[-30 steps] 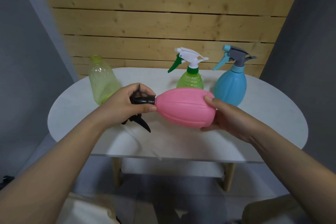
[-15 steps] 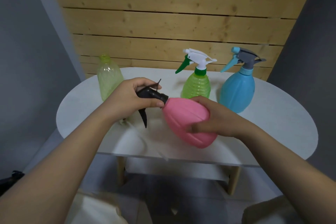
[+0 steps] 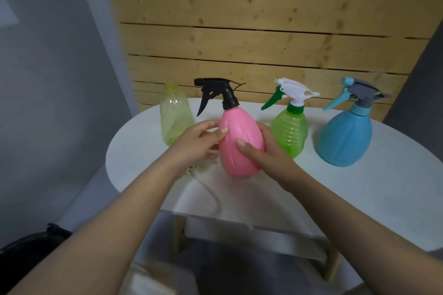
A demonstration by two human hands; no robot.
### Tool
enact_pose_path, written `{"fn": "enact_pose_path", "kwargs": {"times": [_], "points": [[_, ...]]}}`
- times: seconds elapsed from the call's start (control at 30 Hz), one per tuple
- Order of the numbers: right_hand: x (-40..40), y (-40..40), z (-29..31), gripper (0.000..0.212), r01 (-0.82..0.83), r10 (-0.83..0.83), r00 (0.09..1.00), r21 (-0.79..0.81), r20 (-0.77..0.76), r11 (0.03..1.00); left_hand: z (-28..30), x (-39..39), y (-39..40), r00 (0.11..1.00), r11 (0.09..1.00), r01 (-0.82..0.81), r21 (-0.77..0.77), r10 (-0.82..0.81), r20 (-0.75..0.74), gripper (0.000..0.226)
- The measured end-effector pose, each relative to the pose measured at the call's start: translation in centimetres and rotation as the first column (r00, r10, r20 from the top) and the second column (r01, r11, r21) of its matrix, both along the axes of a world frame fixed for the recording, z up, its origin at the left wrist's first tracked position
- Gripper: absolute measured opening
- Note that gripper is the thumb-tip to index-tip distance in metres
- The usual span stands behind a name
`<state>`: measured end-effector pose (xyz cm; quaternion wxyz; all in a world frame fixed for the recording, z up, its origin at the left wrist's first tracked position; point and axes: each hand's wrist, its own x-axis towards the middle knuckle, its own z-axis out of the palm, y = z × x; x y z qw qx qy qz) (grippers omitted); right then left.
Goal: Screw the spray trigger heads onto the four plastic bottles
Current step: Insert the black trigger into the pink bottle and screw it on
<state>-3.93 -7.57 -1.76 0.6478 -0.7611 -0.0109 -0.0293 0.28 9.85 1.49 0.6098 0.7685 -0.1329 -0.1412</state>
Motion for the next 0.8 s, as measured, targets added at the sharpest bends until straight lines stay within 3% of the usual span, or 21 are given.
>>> {"fn": "enact_pose_path", "kwargs": {"times": [0.13, 0.37, 0.63, 0.73, 0.8], "points": [[1.8, 1.2, -0.7, 0.077, 0.000, 0.005, 0.998, -0.083, 0.061, 0.997, -0.6, 0.9, -0.3, 0.997, 0.996, -0.034, -0.077, 0.039, 0.060, 0.034], [3.7, 1.6, -1.9, 0.069, 0.046, -0.034, 0.994, -0.112, 0.108, 0.993, -1.5, 2.6, -1.8, 0.962, 0.994, -0.080, 0.070, 0.059, 0.268, 0.056], [5.0, 1.1, -2.4, 0.081, 0.088, -0.087, 0.996, -0.224, 0.015, 0.971, -2.3, 3.7, -2.7, 0.954, 0.987, -0.125, 0.101, 0.091, 0.286, 0.060], [4.5, 1.3, -2.7, 0.078, 0.169, -0.178, 0.984, -0.260, -0.012, 0.951, -2.7, 3.5, -2.9, 0.935, 0.970, -0.192, 0.148, 0.135, 0.328, 0.060], [3.7, 1.7, -3.1, 0.065, 0.302, -0.312, 0.950, -0.296, 0.014, 0.906, -2.6, 2.8, -2.7, 0.866, 0.933, -0.330, 0.147, 0.237, 0.440, 0.050]]}}
